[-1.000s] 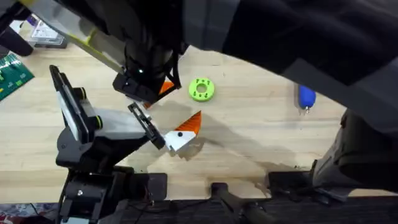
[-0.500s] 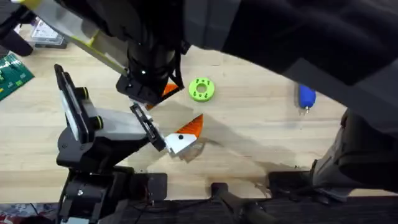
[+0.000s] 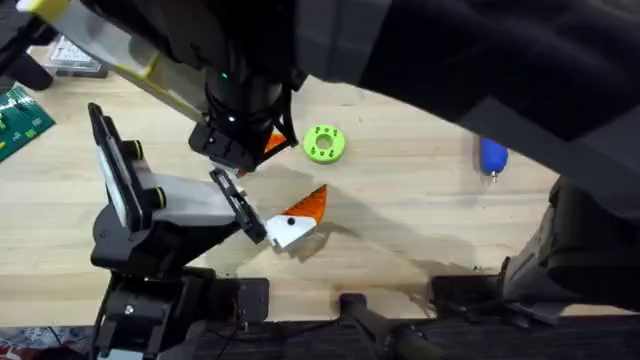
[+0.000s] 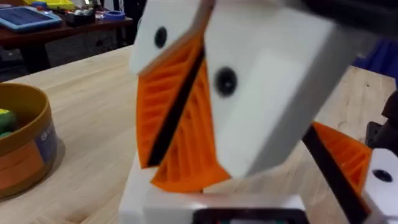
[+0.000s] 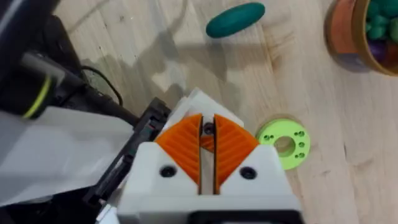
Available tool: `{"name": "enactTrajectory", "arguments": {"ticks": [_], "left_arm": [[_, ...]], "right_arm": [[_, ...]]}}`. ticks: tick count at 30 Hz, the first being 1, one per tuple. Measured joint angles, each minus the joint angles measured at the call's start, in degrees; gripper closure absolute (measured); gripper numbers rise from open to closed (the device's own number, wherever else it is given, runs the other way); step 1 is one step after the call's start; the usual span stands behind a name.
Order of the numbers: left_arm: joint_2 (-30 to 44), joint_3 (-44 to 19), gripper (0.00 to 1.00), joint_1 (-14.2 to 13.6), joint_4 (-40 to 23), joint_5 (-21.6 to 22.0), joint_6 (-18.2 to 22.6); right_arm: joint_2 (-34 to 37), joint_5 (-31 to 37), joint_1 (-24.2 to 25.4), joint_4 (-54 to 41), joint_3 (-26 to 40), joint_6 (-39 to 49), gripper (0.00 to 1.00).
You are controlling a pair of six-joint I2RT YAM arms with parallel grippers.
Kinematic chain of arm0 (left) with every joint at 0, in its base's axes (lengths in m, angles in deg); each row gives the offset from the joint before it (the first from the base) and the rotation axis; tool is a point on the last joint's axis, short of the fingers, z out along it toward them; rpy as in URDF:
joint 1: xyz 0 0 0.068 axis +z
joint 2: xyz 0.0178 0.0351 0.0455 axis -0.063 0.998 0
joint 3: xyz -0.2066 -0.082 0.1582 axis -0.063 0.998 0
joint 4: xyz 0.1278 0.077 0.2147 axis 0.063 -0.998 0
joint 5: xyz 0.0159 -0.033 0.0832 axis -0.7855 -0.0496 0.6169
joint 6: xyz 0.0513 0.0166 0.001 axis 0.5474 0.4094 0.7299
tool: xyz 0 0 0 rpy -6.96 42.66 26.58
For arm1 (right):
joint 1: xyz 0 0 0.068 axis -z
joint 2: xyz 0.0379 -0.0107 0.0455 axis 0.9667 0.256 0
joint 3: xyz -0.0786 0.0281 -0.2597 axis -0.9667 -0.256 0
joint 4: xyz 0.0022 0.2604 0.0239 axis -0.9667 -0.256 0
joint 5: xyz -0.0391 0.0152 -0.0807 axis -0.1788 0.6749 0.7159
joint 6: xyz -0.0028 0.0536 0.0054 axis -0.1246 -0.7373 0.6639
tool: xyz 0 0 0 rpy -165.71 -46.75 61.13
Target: Pick up the gripper from the table and insert it into the empty holder that is missing its gripper. Then pick up a screw, insert it into the mounting hole, and use the screwdriver to tighten it. Finally, clean up the table by picking up the vegetable and placing it into the bucket.
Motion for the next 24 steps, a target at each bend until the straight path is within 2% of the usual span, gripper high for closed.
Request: {"name": "enactTrajectory", "arguments": {"ticks": [11, 15, 18, 21, 24], "left_arm": [[0.0, 0.0, 0.014, 0.0, 0.1, 0.8, 0.3], [-0.1, 0.0, 0.014, 0.0, 0.1, 0.9, 0.7], [-0.1, 0.0, 0.014, 0.0, 0.1, 0.9, 1.0], [-0.1, 0.0, 0.014, 0.0, 0.1, 0.9, 1.1], [-0.1, 0.0, 0.014, 0.0, 0.1, 0.9, 1.2]], "right_arm": [[-0.3, 2.5, 0.4, -1.5, 0.4, -0.7, 0.411], [-0.3, 3.0, 0.6, -2.2, 1.5, -0.9, 0.261], [-0.3, 2.9, 0.5, -2.3, 2.8, -1.0, 0.196], [-0.4, 2.7, 0.3, -2.4, 3.5, -1.1, 0.031], [-0.6, 2.7, 0.3, -2.6, 3.6, -1.1, 0.007]]}}
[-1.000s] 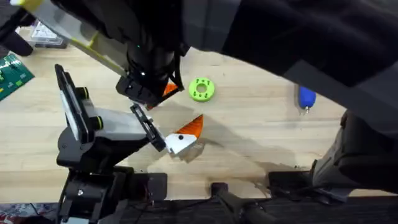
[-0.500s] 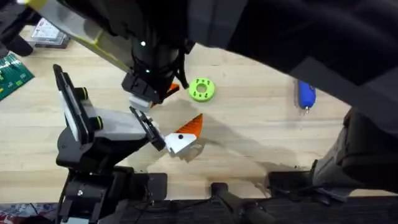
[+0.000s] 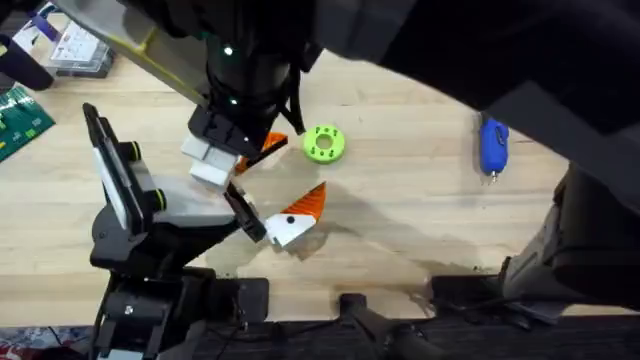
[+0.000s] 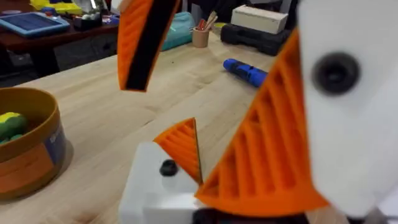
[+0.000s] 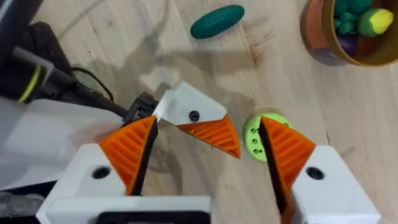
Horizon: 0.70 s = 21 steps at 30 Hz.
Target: Pick up the gripper from the table and insert it into the empty holder that is missing its gripper. Then pick up a screw, insert it into the mounting hole, and use the screwdriver to tighten it. Finally, clean up the table by picking up the vegetable and placing it into the bucket.
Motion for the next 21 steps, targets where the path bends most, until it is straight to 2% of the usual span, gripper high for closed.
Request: {"name": "enactTrajectory", "arguments": {"ticks": [10, 11, 12, 16, 17, 18, 21], "left_arm": [[0.0, 0.0, 0.029, 0.0, 0.0, 0.0, 0.2], [0.0, 0.0, 0.088, 0.0, 0.0, 0.0, 0.2], [0.0, 0.0, 0.190, 0.0, 0.0, 0.0, 0.1], [0.0, 0.0, 0.807, 0.0, 0.0, 0.0, 0.4], [0.0, 0.0, 0.911, 0.0, 0.0, 0.0, 0.5], [0.0, 0.0, 0.973, 0.0, 0.0, 0.0, 0.6], [0.0, 0.0, 0.984, 0.0, 0.0, 0.0, 0.7]], "right_arm": [[-0.1, -0.2, 0.0, -0.2, 0.0, 0.0, 0.006], [-0.1, -0.2, 0.0, -0.2, 0.0, 0.0, 0.006], [-0.1, -0.2, 0.0, -0.2, 0.0, 0.0, 0.005], [-0.1, -0.2, 0.0, -0.2, 0.0, 0.0, 0.005], [-0.1, -0.2, 0.0, -0.2, 0.0, 0.0, 0.005], [-0.1, -0.2, 0.0, -0.2, 0.0, 0.0, 0.005], [-0.1, -0.2, 0.0, -0.2, 0.0, 0.0, 0.005]]}}
